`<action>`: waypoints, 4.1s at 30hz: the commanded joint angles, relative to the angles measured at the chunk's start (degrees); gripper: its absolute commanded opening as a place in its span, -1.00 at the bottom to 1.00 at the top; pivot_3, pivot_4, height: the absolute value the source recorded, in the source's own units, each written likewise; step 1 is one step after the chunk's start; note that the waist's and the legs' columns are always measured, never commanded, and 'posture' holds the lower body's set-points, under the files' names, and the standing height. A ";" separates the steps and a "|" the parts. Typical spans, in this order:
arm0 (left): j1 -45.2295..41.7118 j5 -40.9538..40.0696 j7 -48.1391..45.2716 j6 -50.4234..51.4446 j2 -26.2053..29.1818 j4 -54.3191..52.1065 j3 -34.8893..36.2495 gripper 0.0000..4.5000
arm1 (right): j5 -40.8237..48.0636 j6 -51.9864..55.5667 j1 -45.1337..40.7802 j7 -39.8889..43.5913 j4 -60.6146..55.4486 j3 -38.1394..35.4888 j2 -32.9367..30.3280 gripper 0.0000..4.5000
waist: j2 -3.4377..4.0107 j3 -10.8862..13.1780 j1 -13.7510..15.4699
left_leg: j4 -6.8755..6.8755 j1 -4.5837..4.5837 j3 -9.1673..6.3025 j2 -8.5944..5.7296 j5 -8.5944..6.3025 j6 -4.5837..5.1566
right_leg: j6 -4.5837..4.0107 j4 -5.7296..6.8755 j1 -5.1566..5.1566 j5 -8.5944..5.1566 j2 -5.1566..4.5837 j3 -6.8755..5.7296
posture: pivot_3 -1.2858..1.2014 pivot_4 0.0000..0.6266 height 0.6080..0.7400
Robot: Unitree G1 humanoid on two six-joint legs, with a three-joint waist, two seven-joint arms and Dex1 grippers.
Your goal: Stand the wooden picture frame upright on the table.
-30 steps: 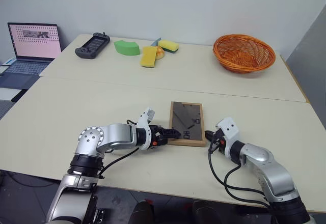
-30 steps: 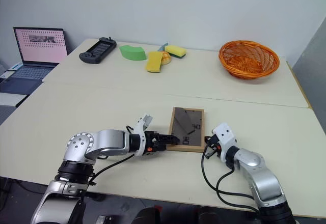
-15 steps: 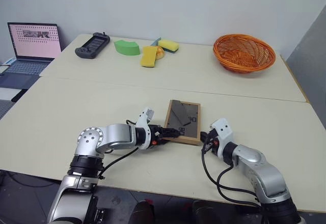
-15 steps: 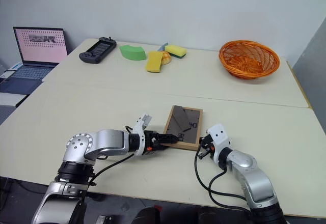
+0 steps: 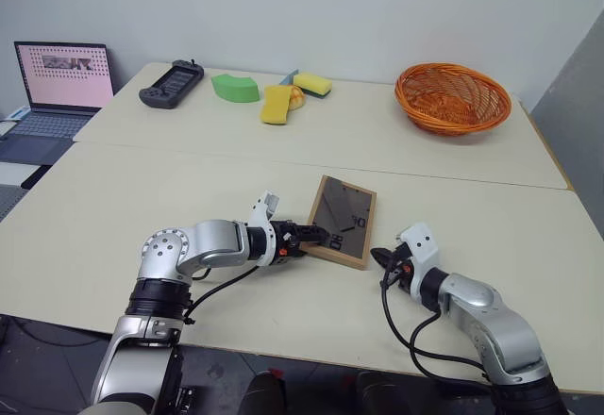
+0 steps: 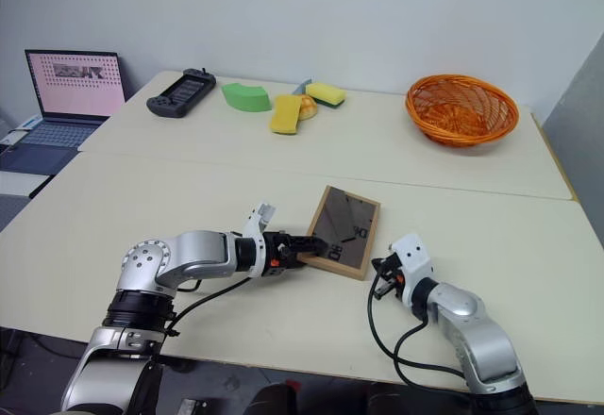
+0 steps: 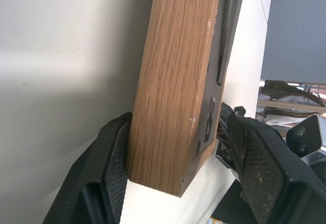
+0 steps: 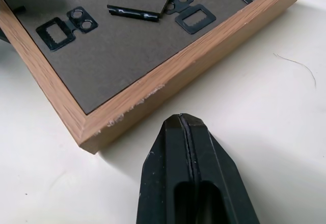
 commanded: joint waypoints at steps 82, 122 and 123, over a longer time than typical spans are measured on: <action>-11.55 70.54 -77.18 -23.48 8.91 -23.55 -2.09 -0.40 | 28.91 11.21 -33.39 4.33 1.06 -16.05 -11.29 0.40 | 0.55 0.77 -0.02 | -0.03 -0.52 0.02 0.04 0.02 0.04 | -0.03 -0.01 -0.52 0.01 0.03 -0.05 | 0.03 -0.52 1.00; -12.68 65.55 -72.51 -7.18 4.59 -22.55 6.32 -0.40 | 3.82 -13.60 -20.38 3.67 5.63 -6.61 -21.14 0.40 | 0.55 0.77 0.03 | 0.02 -0.51 0.03 0.03 0.04 0.05 | -0.02 0.02 -0.50 0.01 0.02 -0.05 | 0.03 -0.52 1.00; -12.36 65.53 -72.65 -6.90 5.08 -22.69 6.39 -0.40 | 3.57 -14.43 -19.68 4.27 5.98 -7.05 -21.32 0.40 | 0.55 0.77 0.03 | 0.01 -0.51 0.03 0.03 0.04 0.04 | -0.02 0.02 -0.50 0.01 0.02 -0.05 | 0.03 -0.52 1.00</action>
